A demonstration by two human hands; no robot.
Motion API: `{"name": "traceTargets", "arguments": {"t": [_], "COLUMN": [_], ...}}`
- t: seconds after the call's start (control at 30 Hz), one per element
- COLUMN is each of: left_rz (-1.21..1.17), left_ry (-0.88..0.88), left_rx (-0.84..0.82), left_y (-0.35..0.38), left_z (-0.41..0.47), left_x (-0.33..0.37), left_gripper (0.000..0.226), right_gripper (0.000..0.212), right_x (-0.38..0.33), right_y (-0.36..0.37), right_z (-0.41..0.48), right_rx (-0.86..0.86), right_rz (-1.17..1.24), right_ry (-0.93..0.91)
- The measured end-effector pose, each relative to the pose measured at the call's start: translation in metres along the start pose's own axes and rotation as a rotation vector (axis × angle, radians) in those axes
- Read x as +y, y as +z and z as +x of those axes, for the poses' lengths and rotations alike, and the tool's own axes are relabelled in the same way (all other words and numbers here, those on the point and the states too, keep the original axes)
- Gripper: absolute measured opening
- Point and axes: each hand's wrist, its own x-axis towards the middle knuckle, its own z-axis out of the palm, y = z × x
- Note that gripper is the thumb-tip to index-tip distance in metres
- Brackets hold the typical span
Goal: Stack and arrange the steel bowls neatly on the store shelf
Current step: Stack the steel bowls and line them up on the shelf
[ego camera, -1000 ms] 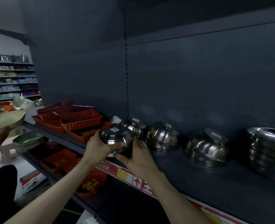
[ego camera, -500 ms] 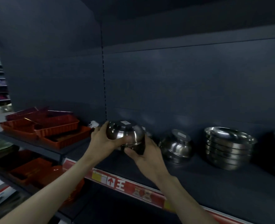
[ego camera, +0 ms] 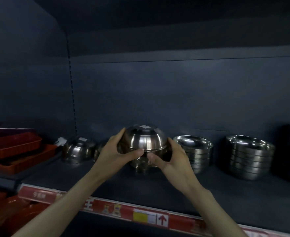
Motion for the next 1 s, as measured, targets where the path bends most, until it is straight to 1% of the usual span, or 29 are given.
{"name": "traceTargets", "arguments": {"t": [0.13,0.23,0.3,0.43,0.47,0.5,0.57,0.6,0.67,0.7,0.73,0.83,0.87,0.93,1.0], "left_rz": [-0.042,-0.100,-0.126,-0.166,-0.170,-0.174,-0.185,-0.200,-0.227,-0.240,-0.252,-0.263,-0.271,-0.268,-0.273], "left_ry": [0.033,0.026,0.040,0.072,0.077,0.085,0.089,0.090,0.093,0.093,0.092,0.083,0.078,0.076,0.081], "left_rx": [-0.039,-0.080,-0.103,-0.137,-0.142,-0.142,-0.145,-0.147,-0.141,-0.133,-0.127,-0.138,-0.135,-0.127,-0.125], "left_y": [0.032,0.053,0.066,0.089,0.094,0.098,0.105,0.108,0.113,0.114,0.115,0.117,0.117,0.118,0.119], "left_z": [0.005,0.010,0.010,0.009,0.009,0.010,0.010,0.009,0.010,0.010,0.010,0.010,0.009,0.007,0.005], "left_x": [0.011,0.019,0.026,0.037,0.040,0.042,0.048,0.053,0.059,0.062,0.063,0.064,0.065,0.068,0.070], "left_gripper": [0.094,0.117,0.120,0.114,0.111,0.107,0.091,0.079,0.059,0.056,0.058,0.071,0.069,0.056,0.051], "right_gripper": [0.065,0.069,0.070,0.086,0.085,0.079,0.062,0.059,0.070,0.078,0.082,0.082,0.083,0.086,0.078], "right_x": [0.003,0.005,0.006,0.003,0.002,0.001,0.002,0.004,0.008,0.009,0.011,0.014,0.015,0.017,0.016], "right_y": [-0.035,-0.061,-0.078,-0.106,-0.113,-0.119,-0.130,-0.134,-0.141,-0.144,-0.146,-0.152,-0.155,-0.159,-0.163], "right_z": [-0.015,-0.026,-0.031,-0.042,-0.044,-0.047,-0.050,-0.050,-0.051,-0.051,-0.052,-0.053,-0.053,-0.052,-0.053], "right_rx": [0.043,0.097,0.126,0.162,0.156,0.141,0.122,0.126,0.136,0.140,0.144,0.145,0.149,0.158,0.165], "right_rz": [-0.036,-0.030,-0.055,-0.111,-0.121,-0.127,-0.138,-0.145,-0.154,-0.155,-0.153,-0.117,-0.104,-0.088,-0.068], "right_ry": [0.001,0.028,0.036,0.070,0.072,0.065,0.055,0.061,0.080,0.090,0.096,0.100,0.100,0.086,0.067]}}
